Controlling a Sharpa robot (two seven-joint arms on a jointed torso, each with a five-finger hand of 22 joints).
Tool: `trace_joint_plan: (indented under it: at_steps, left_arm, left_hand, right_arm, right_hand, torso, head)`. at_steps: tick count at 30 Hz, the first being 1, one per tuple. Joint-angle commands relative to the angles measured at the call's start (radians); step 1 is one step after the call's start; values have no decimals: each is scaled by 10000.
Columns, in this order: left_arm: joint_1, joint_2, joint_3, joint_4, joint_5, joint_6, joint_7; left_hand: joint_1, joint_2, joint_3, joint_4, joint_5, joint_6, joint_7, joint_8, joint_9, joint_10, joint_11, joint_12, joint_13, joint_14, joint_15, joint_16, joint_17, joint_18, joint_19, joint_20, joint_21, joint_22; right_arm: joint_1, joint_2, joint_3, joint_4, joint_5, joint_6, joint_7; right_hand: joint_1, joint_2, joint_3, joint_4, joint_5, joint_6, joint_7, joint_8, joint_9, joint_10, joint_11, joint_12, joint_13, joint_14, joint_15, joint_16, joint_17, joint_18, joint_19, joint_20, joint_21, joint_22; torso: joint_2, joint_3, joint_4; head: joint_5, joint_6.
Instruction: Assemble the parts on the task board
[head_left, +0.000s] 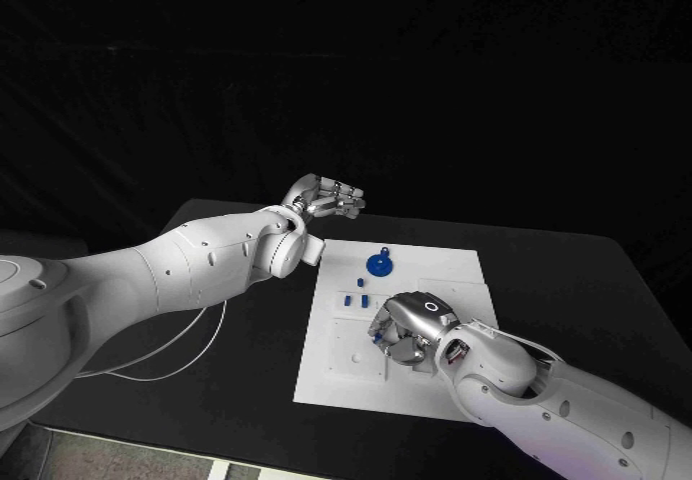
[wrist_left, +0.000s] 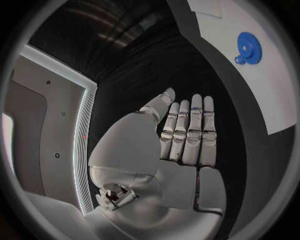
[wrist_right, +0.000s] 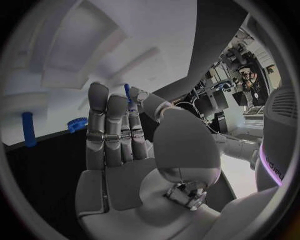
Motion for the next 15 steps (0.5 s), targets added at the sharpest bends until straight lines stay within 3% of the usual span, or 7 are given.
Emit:
trace_joint_plan:
  at_steps: [1, 15]
  left_arm:
    - [-4, 15, 11, 38, 96, 139, 146]
    - [-4, 17, 12, 44, 100, 178, 128]
  left_hand:
    - [-38, 43, 1, 50, -15, -70, -25, -20, 10, -81, -20, -11, -8, -92, 29, -39, 14, 91, 67, 38, 33, -107]
    - [-38, 43, 1, 50, -15, -70, -25, -20, 10, -81, -20, -11, -8, -92, 29, -39, 14, 91, 67, 38, 33, -107]
  right_arm:
    - [-15, 20, -4, -11, -295, -18, -101]
    - [-17, 83, -5, -85, -366, -202, -184]
  right_hand:
    - [-2, 60, 5, -35, 46, 81, -23, 30, 4, 101, -12, 70, 6, -17, -75, 46, -14, 118, 213, -71, -34, 9]
    - [-9, 52, 38, -41, -1, 94, -27, 31, 5, 113, -17, 72, 6, -23, -77, 82, -40, 120, 227, -76, -69, 92]
  torso:
    - [4, 5, -6]
    - [6, -4, -1]
  head:
    - [6, 1]
    - [3, -14]
